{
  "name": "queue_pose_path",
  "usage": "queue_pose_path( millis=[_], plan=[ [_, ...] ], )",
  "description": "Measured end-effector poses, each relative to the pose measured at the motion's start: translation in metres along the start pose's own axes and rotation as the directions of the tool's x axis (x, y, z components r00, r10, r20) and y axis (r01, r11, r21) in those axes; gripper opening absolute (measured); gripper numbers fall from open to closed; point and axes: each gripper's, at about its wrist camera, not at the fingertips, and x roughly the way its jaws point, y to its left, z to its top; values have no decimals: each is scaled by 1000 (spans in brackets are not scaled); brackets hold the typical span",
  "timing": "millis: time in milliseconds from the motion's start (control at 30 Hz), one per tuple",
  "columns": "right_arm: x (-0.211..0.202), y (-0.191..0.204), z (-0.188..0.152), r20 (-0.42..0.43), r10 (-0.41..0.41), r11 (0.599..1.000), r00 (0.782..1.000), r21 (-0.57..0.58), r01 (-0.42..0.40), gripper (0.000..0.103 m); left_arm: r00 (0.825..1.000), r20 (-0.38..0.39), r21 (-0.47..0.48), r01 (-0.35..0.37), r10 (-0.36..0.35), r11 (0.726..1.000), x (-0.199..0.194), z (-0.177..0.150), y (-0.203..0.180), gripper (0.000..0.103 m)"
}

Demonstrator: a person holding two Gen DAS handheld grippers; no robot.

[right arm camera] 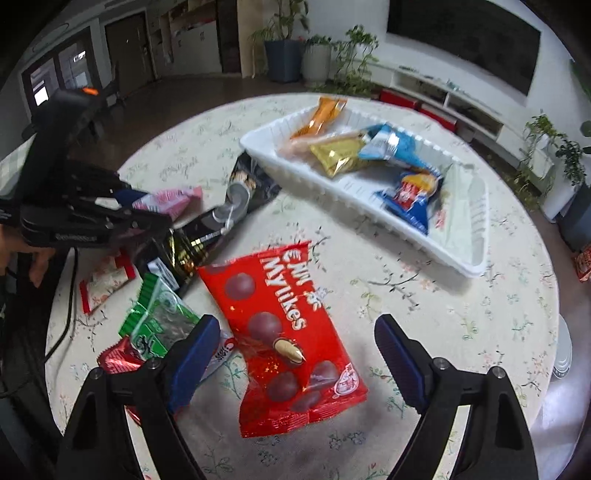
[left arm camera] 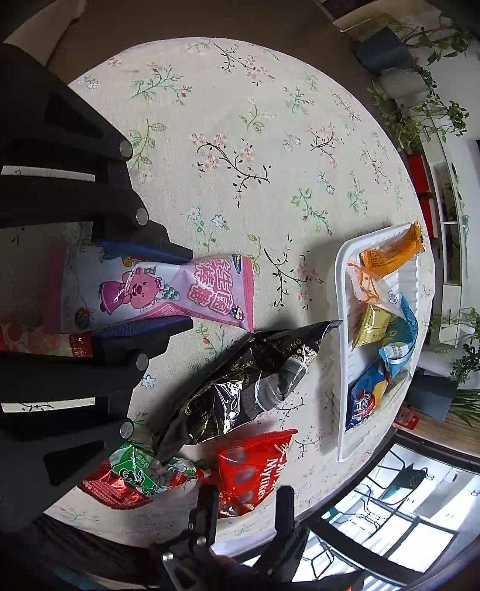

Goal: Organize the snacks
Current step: 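Grasp the pink Pororo packet with the left tool while the right tool grasps the red Mylikes bag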

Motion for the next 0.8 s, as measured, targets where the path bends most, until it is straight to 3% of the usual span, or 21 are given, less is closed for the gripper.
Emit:
queue_pose_path(
  millis=[67, 167, 367, 400, 800],
  plan=[
    [8, -1, 0, -25, 7, 1000, 1000, -3, -7, 83, 1000, 4, 4, 7, -7, 1000, 0, -1, 1, 27],
    [16, -5, -1, -36, 58, 998, 998, 24, -57, 68, 1000, 8, 7, 13, -13, 1000, -1, -1, 1, 27],
    [17, -11, -6, -6, 122, 990, 993, 79, -121, 52, 1000, 16, 6, 23, -23, 1000, -2, -2, 1, 27],
    [17, -10, -6, 0, 131, 988, 991, 81, -131, 42, 1000, 18, 4, 24, -24, 1000, -2, -2, 2, 27],
    [-9, -29, -18, 132, 154, 964, 979, 198, -178, 38, 998, 47, -22, 39, -38, 999, -10, -6, 5, 26]
  ],
)
